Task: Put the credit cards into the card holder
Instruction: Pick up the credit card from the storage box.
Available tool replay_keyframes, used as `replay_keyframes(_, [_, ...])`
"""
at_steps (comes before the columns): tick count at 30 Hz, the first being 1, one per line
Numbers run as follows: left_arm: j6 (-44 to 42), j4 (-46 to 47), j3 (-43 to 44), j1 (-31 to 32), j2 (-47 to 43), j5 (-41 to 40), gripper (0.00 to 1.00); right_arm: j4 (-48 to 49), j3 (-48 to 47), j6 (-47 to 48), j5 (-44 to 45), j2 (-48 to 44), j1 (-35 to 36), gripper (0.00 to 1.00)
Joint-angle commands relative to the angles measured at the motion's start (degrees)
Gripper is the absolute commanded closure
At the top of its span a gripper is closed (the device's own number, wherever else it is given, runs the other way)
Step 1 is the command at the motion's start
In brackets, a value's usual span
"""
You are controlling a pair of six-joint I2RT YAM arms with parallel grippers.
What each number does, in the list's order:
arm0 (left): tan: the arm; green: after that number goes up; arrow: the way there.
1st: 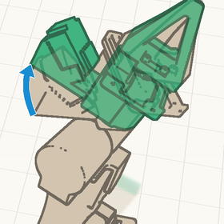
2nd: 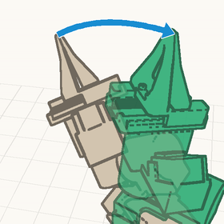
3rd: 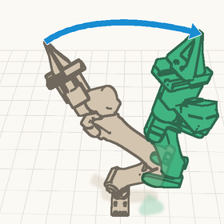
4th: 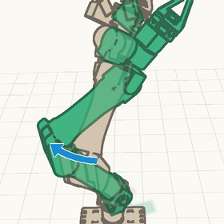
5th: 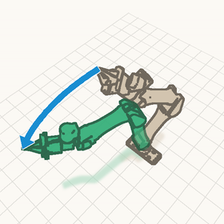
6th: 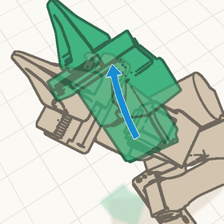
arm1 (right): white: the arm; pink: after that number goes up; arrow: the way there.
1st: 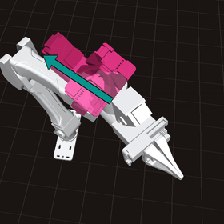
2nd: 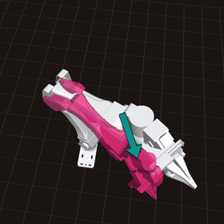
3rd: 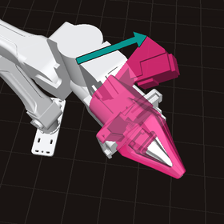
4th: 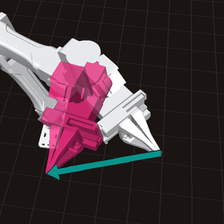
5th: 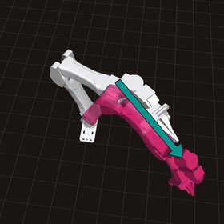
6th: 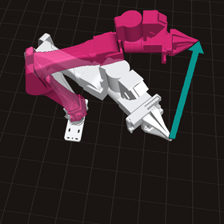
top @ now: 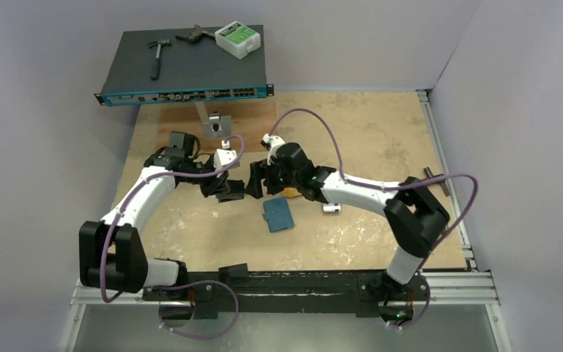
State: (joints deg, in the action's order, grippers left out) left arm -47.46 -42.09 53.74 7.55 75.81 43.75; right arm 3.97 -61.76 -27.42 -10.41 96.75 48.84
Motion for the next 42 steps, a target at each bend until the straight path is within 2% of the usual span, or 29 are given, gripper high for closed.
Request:
replay_keyframes(1, [-0.4,9.64,2.25,-2.03,2.41,-4.26,0.85,1.46,-8.3,-1.11,1.62,7.82,-0.2,0.25])
replay_keyframes(6, [-7.1,14.76,-0.7,-2.76,3.88,-7.11,0.85,1.44,-14.86,-2.21,1.61,16.52,-0.15,0.25])
replay_keyframes(11, [-8.51,18.33,-0.62,-2.64,6.67,-8.13,0.86,-3.22,-19.47,-2.03,6.96,20.77,-0.11,0.25])
replay_keyframes(20, [-14.39,20.18,-3.65,-5.29,3.67,-3.08,0.87,-4.23,-20.92,-3.49,9.69,24.11,1.39,0.26])
replay_keyframes(29, [-29.44,18.21,-7.58,-5.72,1.37,-0.78,0.86,-0.97,-20.28,-6.91,7.97,26.91,2.52,0.29])
replay_keyframes(32, [-33.78,17.78,-7.52,-5.45,2.79,-0.64,0.85,-0.8,-19.77,-7.76,7.87,27.45,2.75,0.34])
replay_keyframes(38, [-35.8,17.83,-7.1,-5.4,4.08,-0.41,0.86,-2.1,-19.51,-8.99,8.76,28.55,2.88,0.53])
replay_keyframes(42, [-36.15,15.79,-6.11,-5.44,4.81,-0.41,0.86,-1.62,-17.61,-9.76,8.4,27.94,2.92,0.58])
